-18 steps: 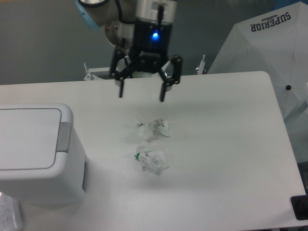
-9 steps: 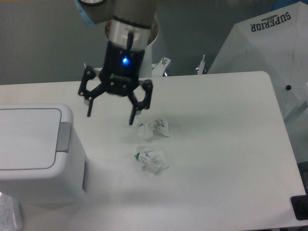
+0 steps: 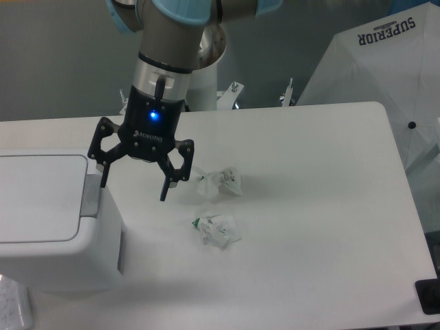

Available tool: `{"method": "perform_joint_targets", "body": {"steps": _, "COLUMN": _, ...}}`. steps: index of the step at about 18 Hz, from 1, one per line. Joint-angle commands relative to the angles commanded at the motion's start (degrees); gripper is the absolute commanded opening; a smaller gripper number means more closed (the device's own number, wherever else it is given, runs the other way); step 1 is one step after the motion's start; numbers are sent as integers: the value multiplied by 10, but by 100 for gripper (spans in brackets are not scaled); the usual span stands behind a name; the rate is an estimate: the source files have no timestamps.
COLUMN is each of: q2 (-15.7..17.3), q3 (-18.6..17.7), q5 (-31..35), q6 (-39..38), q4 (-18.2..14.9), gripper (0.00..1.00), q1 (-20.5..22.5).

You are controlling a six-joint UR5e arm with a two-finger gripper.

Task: Open the trash can
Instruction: 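Move the gripper toward the white trash bin lid edge, then lower the gripper finger onto the bin lid and push it open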

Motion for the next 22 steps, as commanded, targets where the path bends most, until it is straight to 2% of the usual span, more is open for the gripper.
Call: {"method": "perform_joint_targets", "body": {"steps": 22, "q2": -11, "q3": -8, "q5": 1, "q6": 1, "q4": 2, "gripper": 100, "q1": -12}}
